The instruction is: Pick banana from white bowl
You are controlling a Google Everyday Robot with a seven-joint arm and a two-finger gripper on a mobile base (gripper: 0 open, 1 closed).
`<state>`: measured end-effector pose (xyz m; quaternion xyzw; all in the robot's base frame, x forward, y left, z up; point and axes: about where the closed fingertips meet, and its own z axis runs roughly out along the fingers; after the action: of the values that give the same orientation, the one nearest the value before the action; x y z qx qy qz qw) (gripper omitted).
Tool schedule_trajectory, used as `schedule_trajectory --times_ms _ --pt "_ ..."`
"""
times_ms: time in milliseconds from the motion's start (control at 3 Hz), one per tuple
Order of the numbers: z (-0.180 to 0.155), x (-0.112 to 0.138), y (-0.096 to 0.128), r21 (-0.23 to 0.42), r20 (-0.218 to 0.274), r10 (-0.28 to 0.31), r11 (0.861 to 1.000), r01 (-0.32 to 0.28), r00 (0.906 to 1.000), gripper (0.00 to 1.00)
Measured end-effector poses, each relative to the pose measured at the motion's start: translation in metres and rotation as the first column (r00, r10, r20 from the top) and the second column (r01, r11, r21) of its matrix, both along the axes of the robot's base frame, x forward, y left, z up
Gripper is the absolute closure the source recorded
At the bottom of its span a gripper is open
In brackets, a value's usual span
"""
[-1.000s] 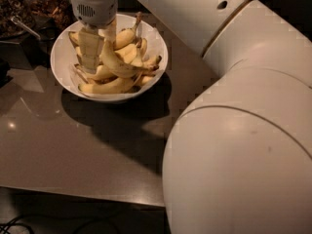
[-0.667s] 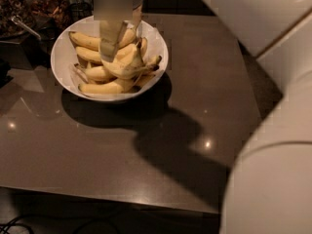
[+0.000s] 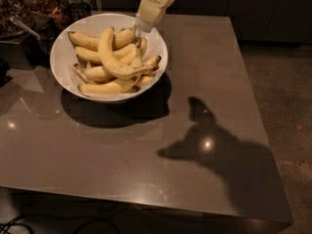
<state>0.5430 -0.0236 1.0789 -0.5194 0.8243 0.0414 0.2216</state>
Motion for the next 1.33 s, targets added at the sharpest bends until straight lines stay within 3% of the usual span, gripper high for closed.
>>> schedule_trajectory --times_ms 333,1000,1333 --pt "-0.004 0.008 0.012 0.002 0.031 0.001 1.0 -0.001 0.9995 0.0" --pt "-0.046 0.018 0.042 -0.081 -0.001 -0.082 0.993 0.082 0.9966 0.02" --pt "-0.057 0.021 0.05 -0.111 -0.001 -0.112 0.988 0.111 0.9937 0.16"
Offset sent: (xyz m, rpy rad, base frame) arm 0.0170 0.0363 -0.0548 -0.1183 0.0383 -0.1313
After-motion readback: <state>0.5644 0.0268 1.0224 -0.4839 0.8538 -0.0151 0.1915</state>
